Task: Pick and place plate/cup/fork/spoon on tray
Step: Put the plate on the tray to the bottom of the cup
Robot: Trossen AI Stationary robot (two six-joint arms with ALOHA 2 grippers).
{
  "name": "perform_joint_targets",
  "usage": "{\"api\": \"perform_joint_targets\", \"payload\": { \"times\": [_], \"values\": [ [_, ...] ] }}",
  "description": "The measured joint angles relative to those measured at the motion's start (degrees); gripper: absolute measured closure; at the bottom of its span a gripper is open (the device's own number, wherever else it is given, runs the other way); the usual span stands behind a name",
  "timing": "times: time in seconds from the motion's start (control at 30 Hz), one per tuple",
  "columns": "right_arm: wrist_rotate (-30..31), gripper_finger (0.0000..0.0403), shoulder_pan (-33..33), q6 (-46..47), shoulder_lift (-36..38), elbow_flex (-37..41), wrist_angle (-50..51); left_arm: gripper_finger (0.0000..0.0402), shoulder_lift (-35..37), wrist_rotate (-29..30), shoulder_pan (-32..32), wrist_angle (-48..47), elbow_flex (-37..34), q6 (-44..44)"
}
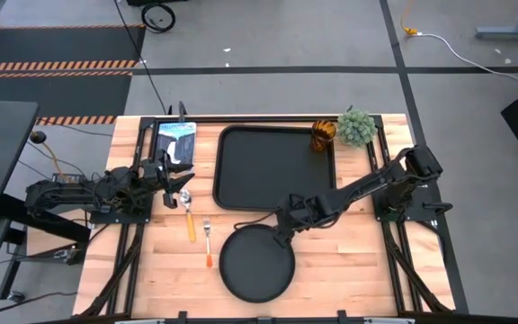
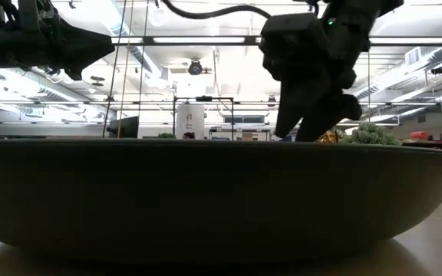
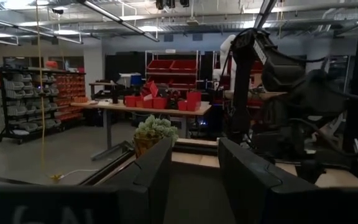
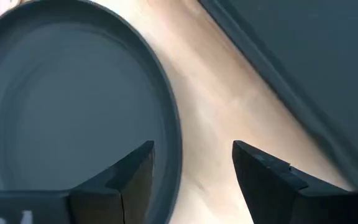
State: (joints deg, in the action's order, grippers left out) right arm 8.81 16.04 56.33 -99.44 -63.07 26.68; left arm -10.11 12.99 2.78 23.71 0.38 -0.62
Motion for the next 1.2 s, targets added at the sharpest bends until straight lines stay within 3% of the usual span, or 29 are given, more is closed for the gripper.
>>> {"api": "perform_joint_targets", "payload": {
  "times": [0.17,0.43,0.87,1.2],
  "values": [
    [-3.56,0.0159,-2.63,-4.69,0.0,0.0,0.49,0.026,0.0,0.0,-0.02,-0.03,0.0,0.0],
    [-3.83,0.0133,-3.49,-7.25,-0.72,0.86,-0.45,0.026,0.0,0.0,-0.01,-0.02,0.0,-0.02],
    [-3.6,0.0134,-1.61,-7.34,-1.77,2.86,-2.9,0.026,0.01,0.02,0.0,-1.14,0.0,-0.02],
    [-4.62,0.0177,-1.51,-4.73,-1.77,5.62,-4.55,0.026,0.0,0.0,-0.02,-1.32,0.0,0.0]
  ]
}}
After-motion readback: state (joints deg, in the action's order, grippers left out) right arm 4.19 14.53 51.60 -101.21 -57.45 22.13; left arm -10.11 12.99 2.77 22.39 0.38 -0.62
